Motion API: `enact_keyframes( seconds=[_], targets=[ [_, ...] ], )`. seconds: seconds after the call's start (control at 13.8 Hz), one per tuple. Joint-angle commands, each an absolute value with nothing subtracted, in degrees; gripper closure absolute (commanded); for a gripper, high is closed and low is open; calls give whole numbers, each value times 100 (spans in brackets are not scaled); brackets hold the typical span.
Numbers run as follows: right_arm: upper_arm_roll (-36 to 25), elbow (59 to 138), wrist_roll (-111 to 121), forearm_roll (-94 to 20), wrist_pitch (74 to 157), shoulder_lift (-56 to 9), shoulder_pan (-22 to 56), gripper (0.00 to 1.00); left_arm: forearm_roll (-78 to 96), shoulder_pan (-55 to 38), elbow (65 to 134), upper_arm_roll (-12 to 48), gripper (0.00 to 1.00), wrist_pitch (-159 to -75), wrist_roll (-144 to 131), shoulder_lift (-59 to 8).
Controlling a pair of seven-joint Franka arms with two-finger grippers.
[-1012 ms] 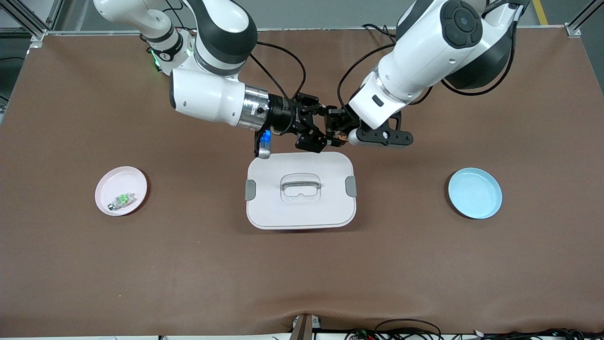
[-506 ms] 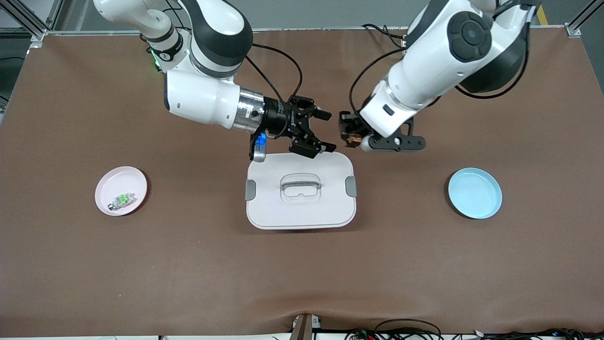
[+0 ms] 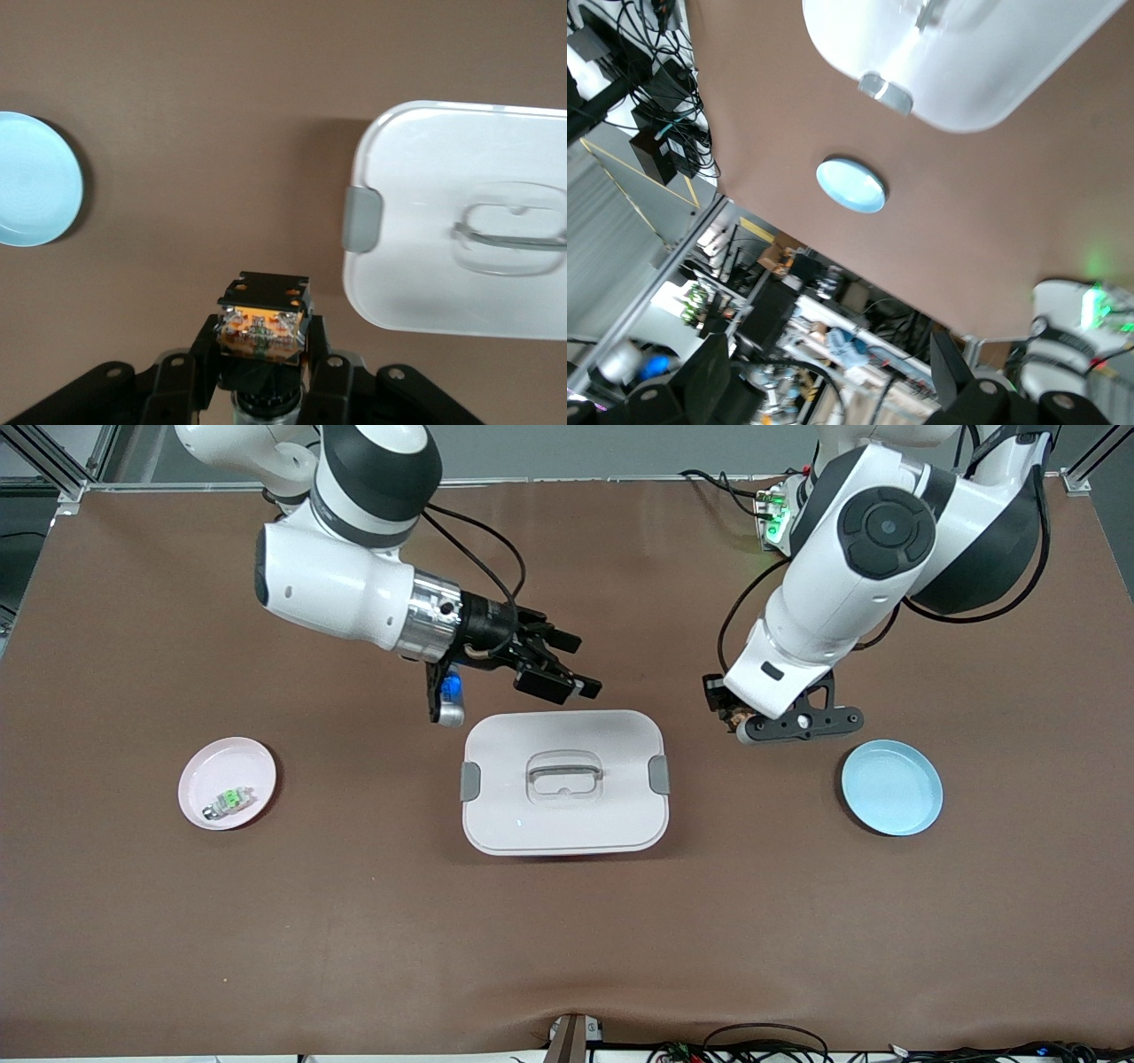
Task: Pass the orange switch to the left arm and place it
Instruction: 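Open the right gripper and withdraw while the left gripper carries switch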
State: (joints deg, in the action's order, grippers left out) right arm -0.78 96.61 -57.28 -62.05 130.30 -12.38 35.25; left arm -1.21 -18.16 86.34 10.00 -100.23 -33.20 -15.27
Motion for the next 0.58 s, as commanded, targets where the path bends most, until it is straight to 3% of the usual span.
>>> enact_keyframes(
  seconds=[0.0,0.29,0.51],
  targets=[
    [-35,10747,-4618,-6135,12990,-529,3288,0,-264,-1399,8788,1011,100,-9976,-2771,-1556],
    [-44,11687,-3027,-5829,12990,-150,2945,0,-281,-626,9184,1002,100,-10019,-1910,-1494],
    [-35,11909,-2786,-4400,12860,-114,2681,0,-850,-422,9499,1011,100,-10273,-1504,-1521]
  ],
)
